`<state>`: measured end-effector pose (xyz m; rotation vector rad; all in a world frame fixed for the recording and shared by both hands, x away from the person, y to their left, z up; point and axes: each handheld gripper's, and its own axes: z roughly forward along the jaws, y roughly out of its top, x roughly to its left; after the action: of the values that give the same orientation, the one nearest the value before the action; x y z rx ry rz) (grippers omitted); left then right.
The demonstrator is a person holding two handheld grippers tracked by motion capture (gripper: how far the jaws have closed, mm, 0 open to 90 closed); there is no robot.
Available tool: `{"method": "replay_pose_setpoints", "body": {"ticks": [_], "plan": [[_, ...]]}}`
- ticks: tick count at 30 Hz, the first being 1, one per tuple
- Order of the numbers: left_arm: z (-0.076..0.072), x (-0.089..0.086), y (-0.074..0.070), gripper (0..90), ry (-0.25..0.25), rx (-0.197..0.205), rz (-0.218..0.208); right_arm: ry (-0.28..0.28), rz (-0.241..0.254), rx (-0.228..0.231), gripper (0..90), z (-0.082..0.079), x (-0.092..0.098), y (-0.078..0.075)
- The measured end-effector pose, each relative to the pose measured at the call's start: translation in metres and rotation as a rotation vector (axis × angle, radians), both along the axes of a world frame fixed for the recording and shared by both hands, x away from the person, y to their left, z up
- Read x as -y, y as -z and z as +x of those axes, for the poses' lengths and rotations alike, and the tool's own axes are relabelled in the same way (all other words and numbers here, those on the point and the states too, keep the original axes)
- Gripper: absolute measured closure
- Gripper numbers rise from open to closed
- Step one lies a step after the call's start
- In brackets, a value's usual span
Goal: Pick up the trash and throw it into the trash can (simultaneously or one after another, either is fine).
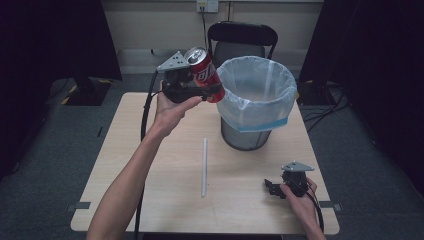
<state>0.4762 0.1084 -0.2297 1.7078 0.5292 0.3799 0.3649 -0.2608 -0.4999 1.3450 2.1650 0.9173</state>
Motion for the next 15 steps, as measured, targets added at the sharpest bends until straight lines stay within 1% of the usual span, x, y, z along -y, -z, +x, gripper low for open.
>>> {"method": "replay_pose_setpoints", "body": {"ticks": [3,4,5,10,11,15], "plan": [[0.002,0.003,-0.007,34.5,0.006,0.002,-0.014,0.0,0.0,0.0,7.7,0.0,0.0,0.0],[0.002,0.004,-0.01,34.4,0.017,0.004,-0.029,0.0,0.0,0.0,7.7,0.0,0.0,0.0],[0.003,0.005,-0.012,34.5,0.022,0.006,-0.033,0.0,0.0,0.0,7.7,0.0,0.0,0.0],[0.011,0.016,-0.018,34.5,0.023,0.013,-0.037,0.0,0.0,0.0,7.7,0.0,0.0,0.0],[0.013,0.019,-0.018,34.5,0.029,0.007,-0.045,0.0,-0.001,0.0,7.7,0.0,0.0,0.0],[0.02,0.032,-0.021,34.4,0.037,0.013,-0.042,-0.001,-0.001,0.002,7.8,0.0,0.0,0.0]]}}
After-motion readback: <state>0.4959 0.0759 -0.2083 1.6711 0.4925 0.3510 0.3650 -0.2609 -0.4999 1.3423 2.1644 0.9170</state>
